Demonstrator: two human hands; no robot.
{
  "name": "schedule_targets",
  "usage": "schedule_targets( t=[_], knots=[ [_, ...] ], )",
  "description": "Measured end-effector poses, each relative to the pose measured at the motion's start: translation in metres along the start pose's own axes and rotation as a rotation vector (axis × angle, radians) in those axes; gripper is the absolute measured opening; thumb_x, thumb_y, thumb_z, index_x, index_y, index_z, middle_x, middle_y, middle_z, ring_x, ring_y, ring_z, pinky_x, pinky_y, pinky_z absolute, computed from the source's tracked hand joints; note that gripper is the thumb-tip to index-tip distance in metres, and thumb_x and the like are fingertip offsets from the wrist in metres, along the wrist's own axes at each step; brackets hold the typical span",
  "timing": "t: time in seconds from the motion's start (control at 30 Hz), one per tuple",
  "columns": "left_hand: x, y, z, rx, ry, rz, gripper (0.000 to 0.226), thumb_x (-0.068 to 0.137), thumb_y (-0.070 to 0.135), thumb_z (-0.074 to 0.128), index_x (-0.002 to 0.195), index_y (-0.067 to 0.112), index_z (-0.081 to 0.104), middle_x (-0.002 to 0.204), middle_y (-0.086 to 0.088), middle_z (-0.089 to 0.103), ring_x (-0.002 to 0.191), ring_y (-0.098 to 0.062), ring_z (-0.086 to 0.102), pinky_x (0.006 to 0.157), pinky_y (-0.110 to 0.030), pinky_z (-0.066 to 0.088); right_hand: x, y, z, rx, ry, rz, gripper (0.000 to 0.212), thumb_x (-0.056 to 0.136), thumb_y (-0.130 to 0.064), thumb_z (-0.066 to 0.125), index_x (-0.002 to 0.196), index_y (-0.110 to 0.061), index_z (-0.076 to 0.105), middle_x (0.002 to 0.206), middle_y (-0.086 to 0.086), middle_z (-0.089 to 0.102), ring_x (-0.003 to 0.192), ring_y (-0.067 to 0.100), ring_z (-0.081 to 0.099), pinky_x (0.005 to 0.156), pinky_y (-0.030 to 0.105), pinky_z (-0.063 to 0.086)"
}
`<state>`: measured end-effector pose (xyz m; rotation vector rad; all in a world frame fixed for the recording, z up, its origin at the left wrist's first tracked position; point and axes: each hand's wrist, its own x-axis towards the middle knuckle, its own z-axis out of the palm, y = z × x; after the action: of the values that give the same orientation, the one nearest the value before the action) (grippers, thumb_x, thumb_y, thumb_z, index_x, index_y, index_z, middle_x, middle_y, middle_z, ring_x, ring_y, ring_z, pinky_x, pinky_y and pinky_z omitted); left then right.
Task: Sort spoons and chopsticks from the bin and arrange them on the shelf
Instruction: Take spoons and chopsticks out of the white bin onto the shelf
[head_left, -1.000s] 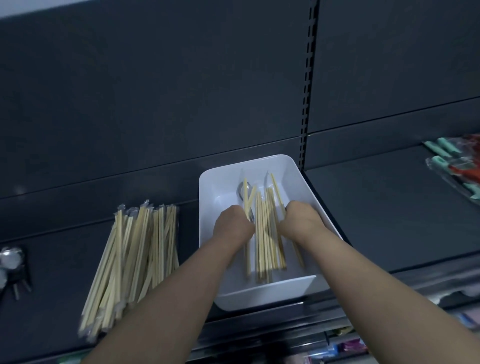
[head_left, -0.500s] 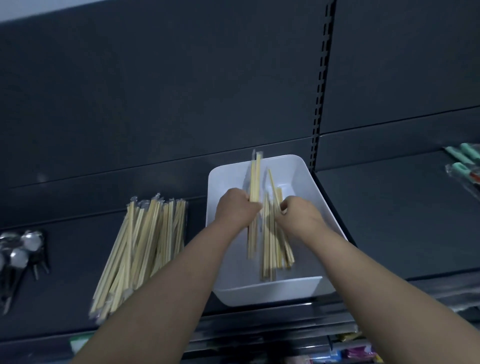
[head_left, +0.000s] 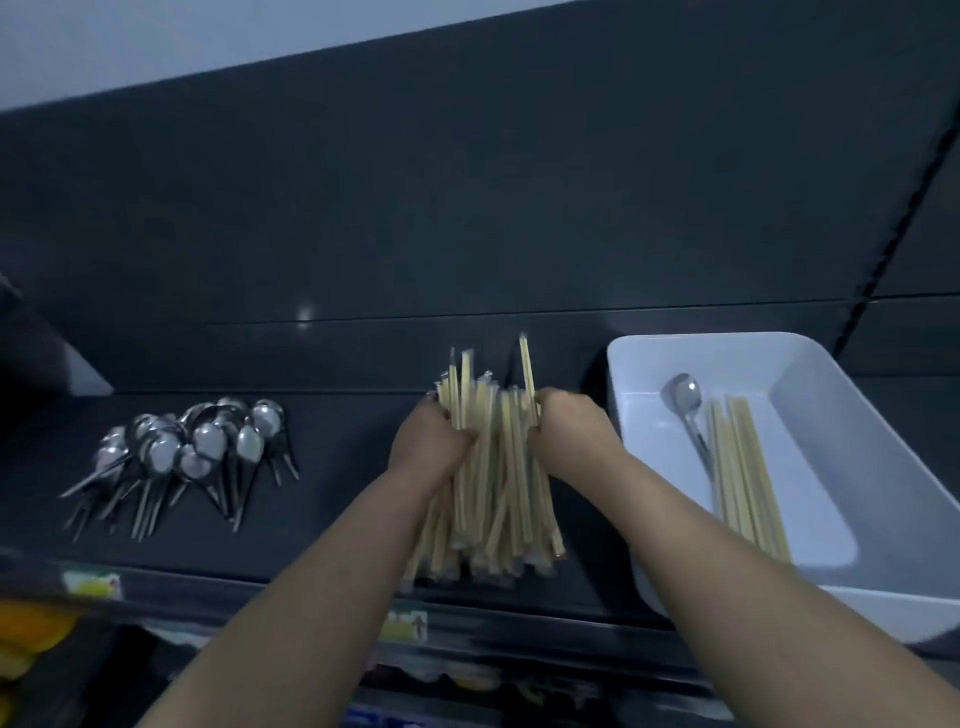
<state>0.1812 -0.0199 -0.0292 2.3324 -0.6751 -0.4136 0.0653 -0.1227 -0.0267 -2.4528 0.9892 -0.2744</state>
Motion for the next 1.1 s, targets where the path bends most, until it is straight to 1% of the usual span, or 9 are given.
schedule_targets(
  t=[0.17, 0.3, 0.43, 0.5, 0.6, 0.7, 0.8, 0.93, 1.1],
  knots=[
    [0.016, -0.044, -0.010, 0.113, -0.104, -0.001, 0.042, 0.091, 0.033, 0.064, 0.124, 0.011, 0.050, 0.111, -0.002, 0.058, 0.089, -0.017, 0.054, 0.075, -0.029, 0.047, 0.007, -0.018, 0.052, -0.093, -0.053, 0.061, 0.029, 0.085, 0.002, 0.048, 0.110, -0.007, 0.060, 0.107, 0.014, 0.063, 0.095, 0.032, 0.061, 0.071, 0.031, 0.049],
    [0.026, -0.048, -0.010, 0.223, -0.085, 0.104, 0.028, 0.091, 0.033, 0.062, 0.111, 0.014, 0.057, 0.109, -0.004, 0.063, 0.089, -0.020, 0.061, 0.072, -0.032, 0.050, 0.003, -0.028, 0.063, -0.338, -0.038, 0.043, 0.023, 0.085, 0.000, 0.048, 0.097, -0.011, 0.065, 0.100, 0.006, 0.062, 0.087, 0.026, 0.060, 0.064, 0.027, 0.042],
    [0.034, -0.030, -0.012, 0.228, -0.014, 0.241, 0.030, 0.093, 0.026, 0.058, 0.121, 0.016, 0.060, 0.123, -0.003, 0.057, 0.104, -0.025, 0.060, 0.079, -0.032, 0.049, -0.003, -0.029, 0.047, -0.454, 0.099, -0.012, 0.021, 0.084, -0.007, 0.054, 0.099, -0.017, 0.066, 0.101, 0.003, 0.061, 0.098, 0.024, 0.057, 0.063, 0.027, 0.041],
    [0.034, -0.015, -0.008, 0.174, -0.051, 0.327, 0.030, 0.093, 0.023, 0.056, 0.123, 0.021, 0.062, 0.121, 0.001, 0.063, 0.107, -0.021, 0.061, 0.085, -0.030, 0.050, -0.009, -0.023, 0.030, -0.494, 0.194, -0.018, 0.022, 0.084, -0.011, 0.053, 0.099, -0.019, 0.067, 0.100, 0.001, 0.060, 0.101, 0.024, 0.055, 0.065, 0.028, 0.039],
    [0.025, 0.017, 0.006, 0.098, -0.075, 0.439, 0.027, 0.092, 0.018, 0.052, 0.113, 0.025, 0.066, 0.110, 0.007, 0.069, 0.101, -0.016, 0.063, 0.083, -0.028, 0.051, -0.019, -0.005, 0.003, -0.545, 0.312, 0.030, 0.021, 0.085, -0.012, 0.050, 0.096, -0.020, 0.066, 0.097, 0.001, 0.060, 0.098, 0.024, 0.054, 0.063, 0.028, 0.029],
    [0.006, 0.056, 0.025, 0.033, -0.107, 0.522, 0.024, 0.091, 0.017, 0.055, 0.109, 0.024, 0.067, 0.103, 0.008, 0.070, 0.099, -0.014, 0.063, 0.084, -0.030, 0.052, -0.029, 0.022, -0.023, -0.552, 0.359, 0.108, 0.027, 0.086, -0.010, 0.049, 0.101, -0.025, 0.066, 0.097, 0.000, 0.062, 0.099, 0.024, 0.054, 0.068, 0.029, 0.031],
    [-0.012, 0.091, 0.050, 0.032, -0.149, 0.600, 0.025, 0.091, 0.016, 0.053, 0.112, 0.024, 0.066, 0.106, 0.007, 0.069, 0.101, -0.015, 0.062, 0.082, -0.030, 0.052, -0.043, 0.062, -0.047, -0.523, 0.317, 0.234, 0.037, 0.087, -0.009, 0.048, 0.115, -0.028, 0.062, 0.105, -0.001, 0.062, 0.100, 0.023, 0.057, 0.070, 0.029, 0.036],
    [-0.030, 0.124, 0.088, 0.123, -0.256, 0.636, 0.030, 0.093, 0.010, 0.045, 0.115, 0.018, 0.064, 0.113, -0.002, 0.066, 0.102, -0.023, 0.061, 0.082, -0.033, 0.053, -0.061, 0.117, -0.072, -0.479, 0.135, 0.406, 0.037, 0.084, -0.004, 0.048, 0.113, -0.021, 0.065, 0.115, 0.003, 0.063, 0.106, 0.027, 0.059, 0.082, 0.030, 0.045],
    [-0.040, 0.136, 0.133, 0.313, -0.394, 0.573, 0.022, 0.098, 0.011, 0.039, 0.092, 0.014, 0.060, 0.105, -0.005, 0.063, 0.089, -0.025, 0.060, 0.078, -0.033, 0.052, -0.059, 0.163, -0.086, -0.431, -0.047, 0.459, 0.039, 0.087, 0.000, 0.046, 0.120, -0.015, 0.061, 0.120, 0.007, 0.060, 0.107, 0.028, 0.059, 0.081, 0.031, 0.047]
  ],
)
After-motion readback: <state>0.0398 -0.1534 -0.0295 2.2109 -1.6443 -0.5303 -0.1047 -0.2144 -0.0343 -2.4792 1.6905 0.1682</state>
